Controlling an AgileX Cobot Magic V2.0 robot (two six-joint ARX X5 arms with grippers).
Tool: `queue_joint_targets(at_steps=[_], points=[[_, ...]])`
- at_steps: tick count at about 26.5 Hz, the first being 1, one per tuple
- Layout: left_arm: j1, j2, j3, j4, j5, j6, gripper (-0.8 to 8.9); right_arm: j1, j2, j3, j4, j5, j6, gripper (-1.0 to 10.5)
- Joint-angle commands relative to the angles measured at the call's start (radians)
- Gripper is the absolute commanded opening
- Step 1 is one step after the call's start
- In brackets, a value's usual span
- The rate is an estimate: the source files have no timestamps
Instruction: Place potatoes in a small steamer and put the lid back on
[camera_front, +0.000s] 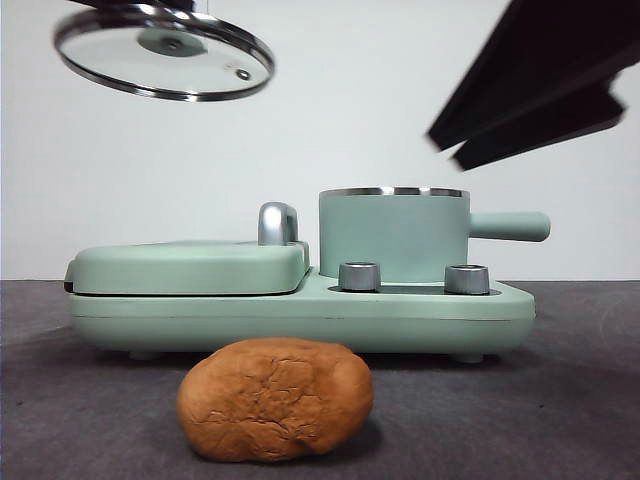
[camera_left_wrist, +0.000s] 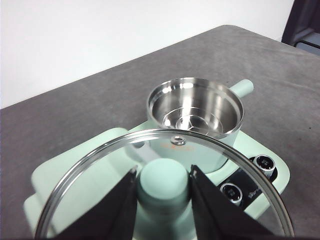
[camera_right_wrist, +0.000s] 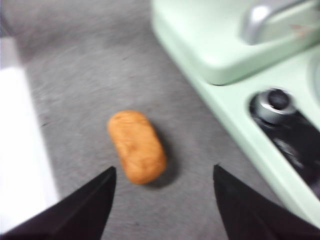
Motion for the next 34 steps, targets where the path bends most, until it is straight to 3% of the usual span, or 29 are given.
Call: queue_joint_targets(at_steps=[1,9,19,31,34], points=[[0.01,-0.022,0.01,0.006,0.0,-0.011,0.14,0.053,0.058,0.016,0.038,0.001,-0.018,3.4],[0.027,-0.044,0.01,0.001,0.0,-0.011,0.14,0.151,0.251,0.016,0.184,0.007,-0.023,3.4],[0.027,-0.044,0.01,-0.027,0.0,-0.011,0.14,0.19,0.459,0.016,0.336,0.052,-0.04,3.4],[0.027,-0.044,0.01,-0.048,0.0,-0.008,0.14,0.193,0.593,0.035,0.349,0.069,-0.039,3.3],[0.027,-0.044,0.01,-0.048,0.0,-0.006,0.14,0.194,0.588,0.035,0.344,0.07,0.01,2.8]])
